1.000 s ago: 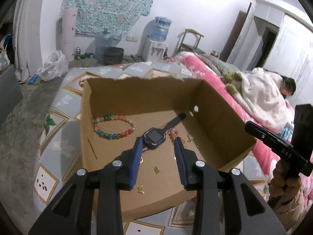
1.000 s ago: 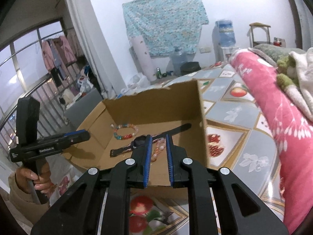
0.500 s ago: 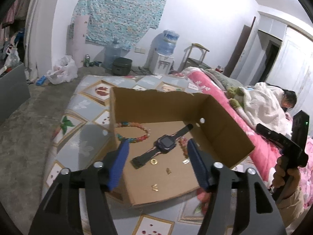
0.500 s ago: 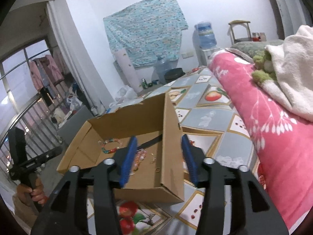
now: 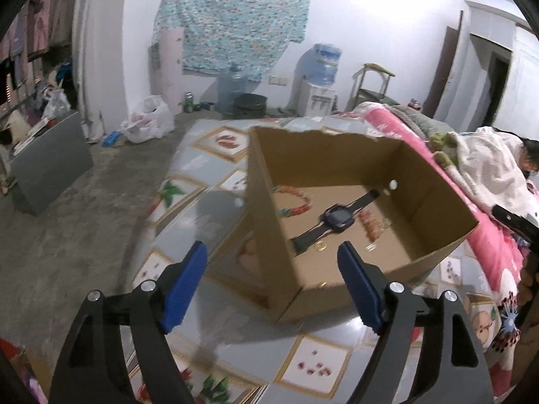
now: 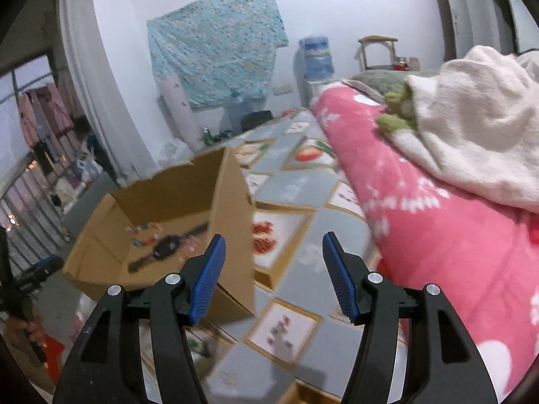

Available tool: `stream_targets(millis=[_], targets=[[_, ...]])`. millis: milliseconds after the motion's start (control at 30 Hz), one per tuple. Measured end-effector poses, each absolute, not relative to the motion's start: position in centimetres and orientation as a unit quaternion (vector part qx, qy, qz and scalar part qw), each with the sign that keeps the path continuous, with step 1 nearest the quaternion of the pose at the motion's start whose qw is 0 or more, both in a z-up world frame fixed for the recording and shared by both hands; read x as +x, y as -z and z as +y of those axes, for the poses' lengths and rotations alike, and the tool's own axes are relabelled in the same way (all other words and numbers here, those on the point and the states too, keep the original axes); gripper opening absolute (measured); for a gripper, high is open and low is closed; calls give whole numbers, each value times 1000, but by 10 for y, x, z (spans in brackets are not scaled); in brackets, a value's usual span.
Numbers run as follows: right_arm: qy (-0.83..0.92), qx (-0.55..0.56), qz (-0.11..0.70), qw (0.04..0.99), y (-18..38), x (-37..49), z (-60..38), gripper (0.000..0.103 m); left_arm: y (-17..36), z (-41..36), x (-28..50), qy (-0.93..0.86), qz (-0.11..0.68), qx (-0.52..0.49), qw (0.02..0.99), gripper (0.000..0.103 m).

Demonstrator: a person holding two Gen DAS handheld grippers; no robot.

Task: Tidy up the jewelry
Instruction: 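Withdraw both open grippers from the box back over the cloth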

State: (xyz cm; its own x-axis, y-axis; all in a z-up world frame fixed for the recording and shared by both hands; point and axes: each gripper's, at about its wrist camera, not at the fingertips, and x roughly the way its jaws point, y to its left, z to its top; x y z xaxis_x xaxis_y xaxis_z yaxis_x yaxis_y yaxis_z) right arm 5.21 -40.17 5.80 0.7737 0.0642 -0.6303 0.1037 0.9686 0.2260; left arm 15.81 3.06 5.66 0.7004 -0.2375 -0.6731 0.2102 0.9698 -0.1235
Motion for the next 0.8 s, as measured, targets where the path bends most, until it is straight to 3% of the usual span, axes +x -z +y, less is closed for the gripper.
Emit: stream_targets(millis=[233, 500, 667, 800], targets=[[28, 103, 394, 913, -27, 20, -393, 57, -27, 58, 127, 79, 418, -12, 905, 80], [-9, 120, 429, 895, 0, 5, -367, 56, 16, 38, 100, 82, 479, -9, 874, 80], [-20, 113, 438, 891, 5, 3, -351, 34, 28, 6, 95, 105, 489, 32, 866, 80], [-37, 129, 440, 888, 8, 4, -346, 23, 38, -7, 96, 118, 503, 21, 856, 80]])
